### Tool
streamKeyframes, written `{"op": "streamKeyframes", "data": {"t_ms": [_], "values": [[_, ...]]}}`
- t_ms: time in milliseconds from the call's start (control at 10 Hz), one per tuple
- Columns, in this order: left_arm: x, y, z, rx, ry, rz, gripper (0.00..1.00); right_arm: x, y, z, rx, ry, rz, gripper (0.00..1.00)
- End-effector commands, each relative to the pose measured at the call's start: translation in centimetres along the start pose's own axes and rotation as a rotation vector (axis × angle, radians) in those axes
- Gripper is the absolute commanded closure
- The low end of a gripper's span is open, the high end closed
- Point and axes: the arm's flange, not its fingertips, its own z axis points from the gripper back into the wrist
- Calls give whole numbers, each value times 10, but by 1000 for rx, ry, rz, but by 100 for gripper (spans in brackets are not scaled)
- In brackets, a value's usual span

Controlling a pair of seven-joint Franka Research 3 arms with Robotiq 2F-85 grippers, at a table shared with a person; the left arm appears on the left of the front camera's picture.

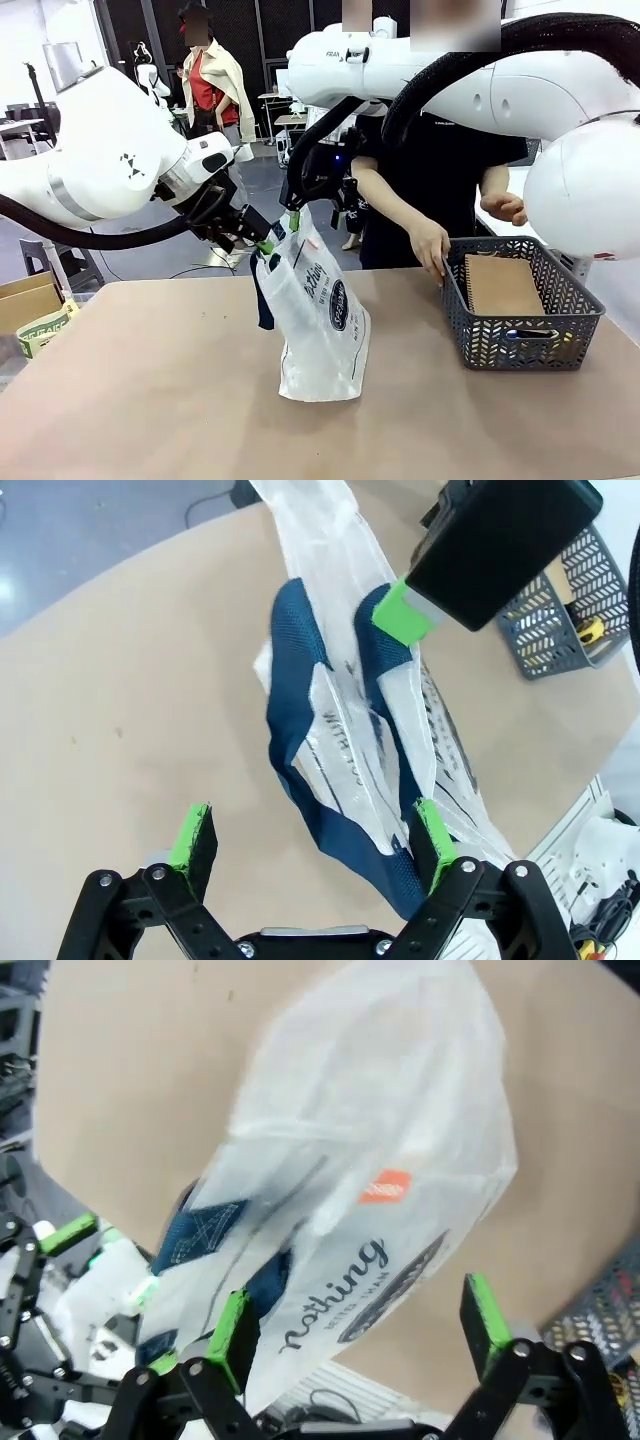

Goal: Transfer purchased items from the store into the shopping bag.
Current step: Open the Reusable shopping bag in the center of the table.

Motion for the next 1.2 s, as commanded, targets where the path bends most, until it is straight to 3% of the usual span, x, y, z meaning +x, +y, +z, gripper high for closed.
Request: {"op": "streamKeyframes", "data": {"t_ms": [0,300,800,900,1100], "values": [[-1,1,-4,54,-37,-4,0,2,11,9,-35,-57,18,0],[0,1,-4,54,-43,-15,0,12,18,16,-45,-113,48,0],[2,-3,-5,38,-33,-28,0,14,11,-6,-44,-67,27,0],[1,-2,-7,14,-89,-99,0,10,9,-12,-59,-29,11,0],[1,0,-5,34,-33,-34,0,11,10,-10,-30,-53,28,0]]}}
